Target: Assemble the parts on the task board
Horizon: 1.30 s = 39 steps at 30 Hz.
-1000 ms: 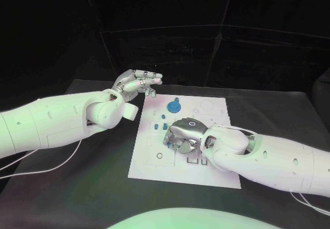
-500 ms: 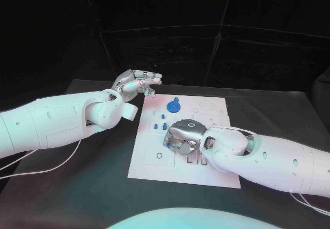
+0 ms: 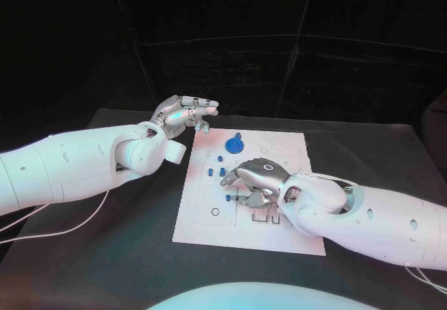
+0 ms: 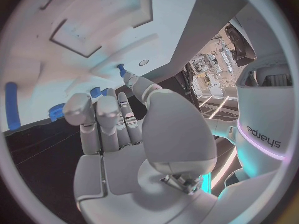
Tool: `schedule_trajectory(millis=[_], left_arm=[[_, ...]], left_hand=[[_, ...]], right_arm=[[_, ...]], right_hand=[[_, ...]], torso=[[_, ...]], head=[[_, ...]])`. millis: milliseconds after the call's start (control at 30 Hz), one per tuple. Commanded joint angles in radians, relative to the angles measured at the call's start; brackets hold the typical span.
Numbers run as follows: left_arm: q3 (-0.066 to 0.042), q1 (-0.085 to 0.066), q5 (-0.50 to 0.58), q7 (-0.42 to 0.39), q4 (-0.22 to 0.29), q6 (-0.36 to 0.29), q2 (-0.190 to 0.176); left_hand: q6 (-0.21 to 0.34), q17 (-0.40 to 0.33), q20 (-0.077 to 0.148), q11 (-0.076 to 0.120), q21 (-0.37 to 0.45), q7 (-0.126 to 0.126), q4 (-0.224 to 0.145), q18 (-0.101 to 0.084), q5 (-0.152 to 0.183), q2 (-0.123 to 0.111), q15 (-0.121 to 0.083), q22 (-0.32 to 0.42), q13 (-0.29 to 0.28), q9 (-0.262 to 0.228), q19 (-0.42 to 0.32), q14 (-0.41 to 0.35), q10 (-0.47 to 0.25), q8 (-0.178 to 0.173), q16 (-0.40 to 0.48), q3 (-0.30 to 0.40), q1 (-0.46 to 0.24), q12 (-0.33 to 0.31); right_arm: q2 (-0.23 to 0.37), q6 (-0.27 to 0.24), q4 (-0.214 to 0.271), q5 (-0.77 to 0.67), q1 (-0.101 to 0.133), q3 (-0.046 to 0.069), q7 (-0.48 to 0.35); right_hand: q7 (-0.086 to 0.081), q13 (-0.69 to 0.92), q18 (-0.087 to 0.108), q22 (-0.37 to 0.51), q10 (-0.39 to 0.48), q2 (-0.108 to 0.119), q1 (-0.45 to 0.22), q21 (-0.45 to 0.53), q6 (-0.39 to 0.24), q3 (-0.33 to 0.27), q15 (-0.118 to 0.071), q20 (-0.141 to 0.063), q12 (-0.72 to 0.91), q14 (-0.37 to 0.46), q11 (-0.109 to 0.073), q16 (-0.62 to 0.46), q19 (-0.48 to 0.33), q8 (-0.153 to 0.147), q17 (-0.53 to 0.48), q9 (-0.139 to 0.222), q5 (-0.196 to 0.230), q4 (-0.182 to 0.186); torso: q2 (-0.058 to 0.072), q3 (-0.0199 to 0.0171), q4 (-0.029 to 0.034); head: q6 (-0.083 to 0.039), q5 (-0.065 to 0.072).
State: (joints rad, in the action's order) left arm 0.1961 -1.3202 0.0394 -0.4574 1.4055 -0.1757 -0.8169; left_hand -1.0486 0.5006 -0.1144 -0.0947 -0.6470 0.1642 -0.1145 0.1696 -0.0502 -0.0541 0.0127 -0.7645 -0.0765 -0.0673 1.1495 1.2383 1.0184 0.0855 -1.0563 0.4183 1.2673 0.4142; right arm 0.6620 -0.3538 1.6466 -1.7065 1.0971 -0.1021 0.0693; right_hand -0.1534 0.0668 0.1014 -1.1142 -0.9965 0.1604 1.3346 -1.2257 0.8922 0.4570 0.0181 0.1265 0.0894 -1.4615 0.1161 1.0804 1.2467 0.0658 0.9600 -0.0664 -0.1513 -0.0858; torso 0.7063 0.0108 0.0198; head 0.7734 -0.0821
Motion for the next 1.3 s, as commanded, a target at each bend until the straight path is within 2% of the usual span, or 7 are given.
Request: schedule_trajectory(millis=[33, 200, 367, 567, 867, 1133, 1300], left_arm=[[-0.001, -0.001, 0.003, -0.002, -0.001, 0.013, -0.002], [0.000, -0.001, 0.003, -0.001, -0.001, 0.013, -0.003], [0.001, -0.001, 0.003, -0.002, -0.003, 0.013, -0.003], [0.003, -0.001, 0.003, -0.002, -0.006, 0.015, 0.001], [0.011, -0.001, 0.003, 0.000, -0.010, 0.021, 0.007], [0.013, -0.001, 0.003, 0.000, -0.011, 0.021, 0.007], [0.013, -0.001, 0.003, 0.001, -0.011, 0.022, 0.007]], left_hand=[[0.008, -0.001, -0.001, -0.001, 0.004, 0.001, 0.000, 0.013, -0.005, 0.005, 0.001, 0.001, 0.001, 0.001, -0.004, -0.006, -0.006, -0.006, 0.004, -0.007, -0.003, 0.004], [0.008, -0.002, -0.001, -0.001, 0.005, 0.001, 0.000, 0.013, -0.005, 0.005, 0.001, 0.002, 0.001, 0.001, -0.004, -0.007, -0.006, -0.006, 0.004, -0.008, -0.003, 0.004], [0.008, -0.002, -0.001, -0.001, 0.005, 0.001, 0.000, 0.013, -0.005, 0.005, 0.001, 0.002, 0.001, 0.001, -0.004, -0.007, -0.006, -0.006, 0.004, -0.008, -0.003, 0.004], [0.008, -0.002, -0.001, -0.001, 0.005, 0.001, 0.000, 0.013, -0.005, 0.005, 0.001, 0.002, 0.001, 0.001, -0.004, -0.007, -0.006, -0.006, 0.004, -0.008, -0.003, 0.004], [0.009, -0.004, -0.001, -0.001, 0.006, 0.001, 0.001, 0.013, -0.005, 0.005, 0.001, 0.003, 0.001, 0.001, -0.004, -0.007, -0.007, -0.006, 0.005, -0.008, -0.003, 0.005], [0.009, -0.004, -0.001, -0.001, 0.006, 0.001, 0.001, 0.013, -0.005, 0.005, 0.001, 0.003, 0.001, 0.001, -0.004, -0.007, -0.007, -0.006, 0.005, -0.008, -0.003, 0.005], [0.009, -0.004, -0.001, -0.001, 0.006, 0.001, 0.001, 0.013, -0.005, 0.005, 0.001, 0.003, 0.001, 0.001, -0.004, -0.007, -0.007, -0.006, 0.005, -0.008, -0.003, 0.005]], right_arm=[[0.036, -0.134, 0.030, 0.048, 0.001, 0.001, -0.029], [0.127, -0.164, 0.084, 0.138, 0.008, 0.003, -0.039], [0.208, -0.097, 0.106, 0.222, 0.037, 0.014, -0.018], [0.265, -0.017, 0.098, 0.200, 0.063, 0.021, -0.016], [0.268, 0.071, 0.055, 0.154, 0.072, 0.023, 0.003], [0.247, 0.106, 0.034, 0.145, 0.073, 0.023, 0.012], [0.227, 0.112, 0.018, 0.137, 0.073, 0.023, 0.020]], right_hand=[[-0.012, 0.003, 0.013, -0.007, -0.022, -0.006, 0.002, -0.002, 0.012, -0.010, 0.001, -0.001, 0.022, -0.002, -0.007, -0.002, 0.005, 0.003, -0.006, -0.004, -0.009, 0.004], [-0.014, 0.001, 0.004, -0.042, -0.065, -0.014, 0.000, -0.030, 0.058, -0.011, -0.003, -0.005, 0.056, -0.014, -0.011, 0.028, 0.038, 0.013, 0.016, -0.009, -0.019, 0.014], [-0.013, -0.001, 0.001, -0.050, -0.081, -0.007, -0.008, -0.037, 0.070, -0.014, -0.004, -0.007, 0.065, -0.017, -0.013, 0.039, 0.046, 0.012, 0.023, -0.008, -0.019, 0.020], [-0.005, -0.004, 0.012, -0.006, -0.061, 0.016, -0.019, 0.001, 0.075, -0.053, -0.006, -0.008, 0.056, -0.001, -0.017, -0.001, 0.012, 0.004, -0.034, -0.005, -0.022, 0.025], [0.002, -0.004, 0.017, 0.019, -0.029, 0.011, -0.007, 0.026, 0.073, -0.102, -0.002, -0.006, 0.042, 0.004, -0.013, -0.020, -0.004, -0.001, -0.066, -0.003, -0.023, 0.030], [0.003, -0.003, 0.016, 0.018, -0.036, 0.000, 0.002, 0.026, 0.073, -0.108, -0.004, -0.006, 0.046, 0.003, -0.015, -0.019, -0.001, -0.001, -0.067, -0.003, -0.023, 0.030], [-0.001, -0.003, 0.015, 0.014, -0.050, -0.021, 0.018, 0.023, 0.079, -0.102, -0.007, -0.008, 0.053, 0.001, -0.017, -0.015, 0.005, 0.000, -0.067, -0.003, -0.013, 0.030]], torso=[[-0.003, 0.0009, -0.0008], [-0.003, 0.0030, 0.0008], [-0.001, -0.0006, -0.0014], [0.000, -0.0014, -0.0012], [0.002, 0.0012, 0.0049], [0.002, 0.0005, 0.0014], [0.001, 0.0017, 0.0017]], head=[[0.001, -0.003], [-0.008, 0.004], [-0.019, 0.012], [-0.033, 0.026], [-0.037, 0.033], [-0.033, 0.031], [-0.032, 0.031]])
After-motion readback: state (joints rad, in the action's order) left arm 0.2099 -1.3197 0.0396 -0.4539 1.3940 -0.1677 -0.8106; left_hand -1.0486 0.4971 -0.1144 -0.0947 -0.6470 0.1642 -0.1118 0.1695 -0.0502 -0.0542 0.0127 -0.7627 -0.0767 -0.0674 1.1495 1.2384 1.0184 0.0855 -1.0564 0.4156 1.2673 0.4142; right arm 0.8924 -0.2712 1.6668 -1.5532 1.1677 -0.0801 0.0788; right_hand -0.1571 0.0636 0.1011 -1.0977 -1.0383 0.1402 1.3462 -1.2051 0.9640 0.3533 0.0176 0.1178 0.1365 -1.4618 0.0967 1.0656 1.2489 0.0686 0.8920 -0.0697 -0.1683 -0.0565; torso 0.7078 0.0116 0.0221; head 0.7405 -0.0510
